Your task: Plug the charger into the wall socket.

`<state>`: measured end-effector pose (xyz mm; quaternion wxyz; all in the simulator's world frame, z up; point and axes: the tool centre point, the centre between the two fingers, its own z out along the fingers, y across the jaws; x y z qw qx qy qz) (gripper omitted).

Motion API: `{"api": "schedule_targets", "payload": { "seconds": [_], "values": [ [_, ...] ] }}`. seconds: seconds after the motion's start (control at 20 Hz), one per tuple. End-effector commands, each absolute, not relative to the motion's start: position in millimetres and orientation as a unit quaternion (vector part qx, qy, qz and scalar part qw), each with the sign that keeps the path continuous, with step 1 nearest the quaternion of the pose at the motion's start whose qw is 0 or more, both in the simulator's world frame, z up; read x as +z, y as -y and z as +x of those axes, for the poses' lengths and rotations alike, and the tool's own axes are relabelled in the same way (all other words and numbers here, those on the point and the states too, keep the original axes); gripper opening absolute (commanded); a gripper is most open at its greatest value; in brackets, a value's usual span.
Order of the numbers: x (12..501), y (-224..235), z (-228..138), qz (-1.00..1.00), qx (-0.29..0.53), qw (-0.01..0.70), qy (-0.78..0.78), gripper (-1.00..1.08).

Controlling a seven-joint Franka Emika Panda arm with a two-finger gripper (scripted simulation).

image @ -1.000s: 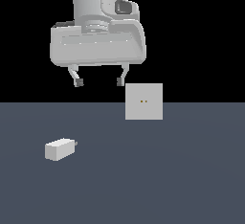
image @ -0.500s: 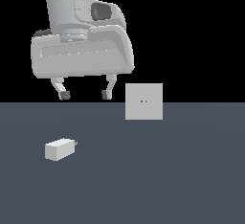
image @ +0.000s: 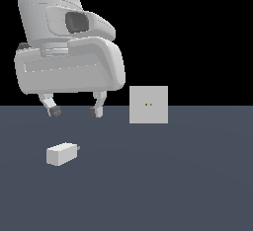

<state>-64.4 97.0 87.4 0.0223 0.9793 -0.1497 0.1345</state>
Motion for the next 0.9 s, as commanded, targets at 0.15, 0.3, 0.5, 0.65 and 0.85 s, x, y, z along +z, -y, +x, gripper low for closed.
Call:
{"api": "schedule_targets", "payload": {
  "seconds": [0.15,0.3,0.5,0.65,0.85],
  "values": [
    [75.9,-106.2,-68.1,0.974,0.150,0.027,0.169,1.00],
    [71.0,-109.9,-69.3,0.972,0.156,0.029,0.176,1.00],
    [66.1,-113.5,-70.4,0.969,0.161,0.031,0.184,1.00],
    [63.9,-115.1,-70.8,0.968,0.163,0.032,0.187,1.00],
    [63.5,-115.6,-71.0,0.968,0.163,0.032,0.187,1.00]
  ]
}}
